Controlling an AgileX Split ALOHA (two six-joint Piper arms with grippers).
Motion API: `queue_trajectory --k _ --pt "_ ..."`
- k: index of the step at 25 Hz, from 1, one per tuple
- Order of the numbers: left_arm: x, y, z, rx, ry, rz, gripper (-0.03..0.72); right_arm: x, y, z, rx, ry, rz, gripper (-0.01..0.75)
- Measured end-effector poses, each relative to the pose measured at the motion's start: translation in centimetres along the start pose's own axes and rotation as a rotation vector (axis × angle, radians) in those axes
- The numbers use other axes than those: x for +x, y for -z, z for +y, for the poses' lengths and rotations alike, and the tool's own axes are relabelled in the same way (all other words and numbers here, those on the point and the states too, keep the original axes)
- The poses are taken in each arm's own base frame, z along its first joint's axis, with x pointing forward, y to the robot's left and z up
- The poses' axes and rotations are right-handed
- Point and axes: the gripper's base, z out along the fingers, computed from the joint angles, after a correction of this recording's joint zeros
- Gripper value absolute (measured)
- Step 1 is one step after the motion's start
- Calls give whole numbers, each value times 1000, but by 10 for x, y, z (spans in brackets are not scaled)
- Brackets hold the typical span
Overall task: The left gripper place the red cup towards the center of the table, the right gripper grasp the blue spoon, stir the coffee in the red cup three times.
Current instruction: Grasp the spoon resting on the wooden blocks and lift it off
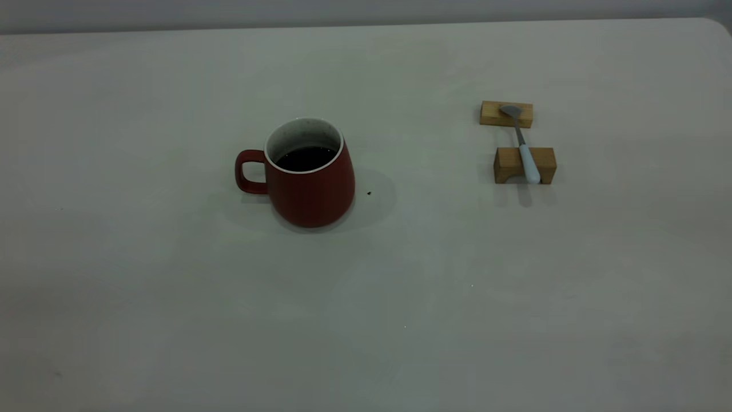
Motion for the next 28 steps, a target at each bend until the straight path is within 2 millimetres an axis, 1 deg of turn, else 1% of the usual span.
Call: queue_trajectory --k 2,4,6,8,12,15,18,20,22,24,27,28 --pt "0 0 0 0 0 0 270 -22 -18 1 -32 -15 32 666" --pt "0 0 0 0 0 0 270 -42 -42 1 -54 -29 75 682" --pt "0 0 0 0 0 0 270 -60 -75 1 -69 -38 140 684" --pt "0 0 0 0 0 0 270 -73 -101 2 -87 -42 184 684" --pt "0 0 0 0 0 0 270 -90 -164 8 -153 -35 301 684" --pt "0 0 0 0 0 0 270 -97 -216 16 -197 -16 375 684" --pt "0 0 0 0 0 0 270 -100 -265 32 -231 20 448 684" --pt "0 0 0 0 -1 0 270 -96 -299 45 -254 28 506 684" --pt "0 0 0 0 -1 0 270 -94 -325 55 -271 37 541 684" --pt "0 0 0 0 -1 0 270 -87 -351 65 -286 48 598 684" --pt "0 0 0 0 -1 0 270 -82 -372 73 -299 61 640 684" --pt "0 0 0 0 -1 0 270 -81 -375 76 -302 66 643 684"
